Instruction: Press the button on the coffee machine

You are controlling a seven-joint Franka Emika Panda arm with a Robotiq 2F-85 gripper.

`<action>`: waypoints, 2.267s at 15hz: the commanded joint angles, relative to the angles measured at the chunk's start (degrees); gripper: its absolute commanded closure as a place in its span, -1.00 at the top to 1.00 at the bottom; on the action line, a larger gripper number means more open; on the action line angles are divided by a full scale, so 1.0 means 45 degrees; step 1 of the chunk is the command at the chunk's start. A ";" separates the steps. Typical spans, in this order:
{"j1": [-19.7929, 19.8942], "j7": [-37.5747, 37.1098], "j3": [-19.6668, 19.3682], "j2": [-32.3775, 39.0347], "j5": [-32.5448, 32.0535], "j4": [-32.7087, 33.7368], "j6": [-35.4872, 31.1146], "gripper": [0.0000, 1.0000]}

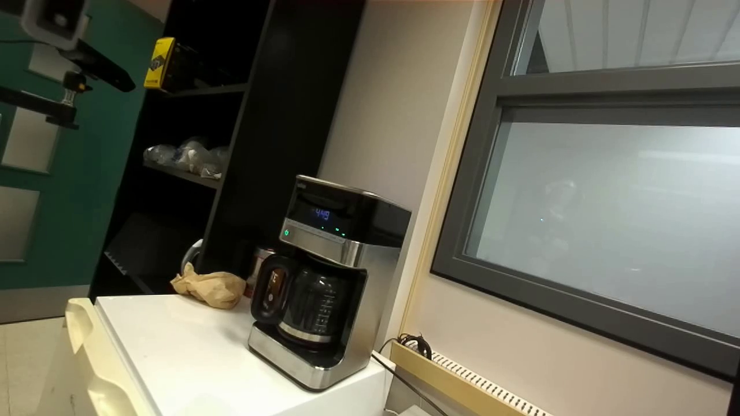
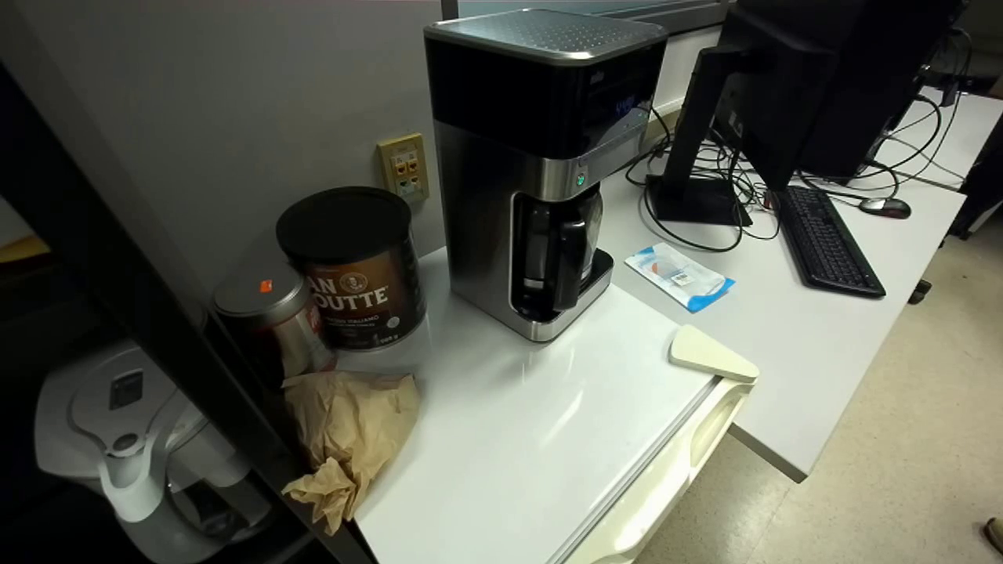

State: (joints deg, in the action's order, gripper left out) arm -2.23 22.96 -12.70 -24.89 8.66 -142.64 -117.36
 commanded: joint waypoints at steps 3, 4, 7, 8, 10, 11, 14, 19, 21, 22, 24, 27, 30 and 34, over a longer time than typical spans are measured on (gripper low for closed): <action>-0.0069 0.0244 0.0434 0.1519 0.0388 0.0469 -0.2542 1.00; -0.0111 0.0163 0.0541 0.1939 0.0402 0.0577 -0.3240 1.00; -0.0282 0.0228 0.0758 0.3301 0.0679 0.1036 -0.5243 0.50; -0.0348 0.0211 0.0851 0.3904 0.0871 0.1305 -0.5905 0.46; -0.0403 0.0271 0.1066 0.4970 0.1333 0.1856 -0.6916 0.17; -0.0382 0.0329 0.1219 0.5470 0.1573 0.2129 -0.7419 0.04; -0.0153 0.0471 0.1894 0.7030 0.2277 0.3151 -0.8803 -0.42; -0.0007 0.0330 0.2550 0.9207 0.2614 0.4989 -1.0604 -0.99; 0.0027 0.0257 0.2689 0.9972 0.2597 0.5771 -1.1202 -1.00; 0.0011 0.0152 0.2709 1.0333 0.2523 0.6180 -1.1390 -0.98; -0.0003 0.0051 0.2731 1.0954 0.2406 0.6902 -1.1646 -0.96; 0.0003 -0.0019 0.2787 1.1795 0.2381 0.7950 -1.1694 -0.98; -0.0037 -0.0065 0.2836 1.2433 0.2353 0.8825 -1.1592 -0.96; 0.0573 -0.0984 0.3560 1.3022 0.1129 0.9559 -1.1518 -0.97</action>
State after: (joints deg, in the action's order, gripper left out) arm -2.53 22.94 -0.16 30.62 18.78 -103.72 -168.70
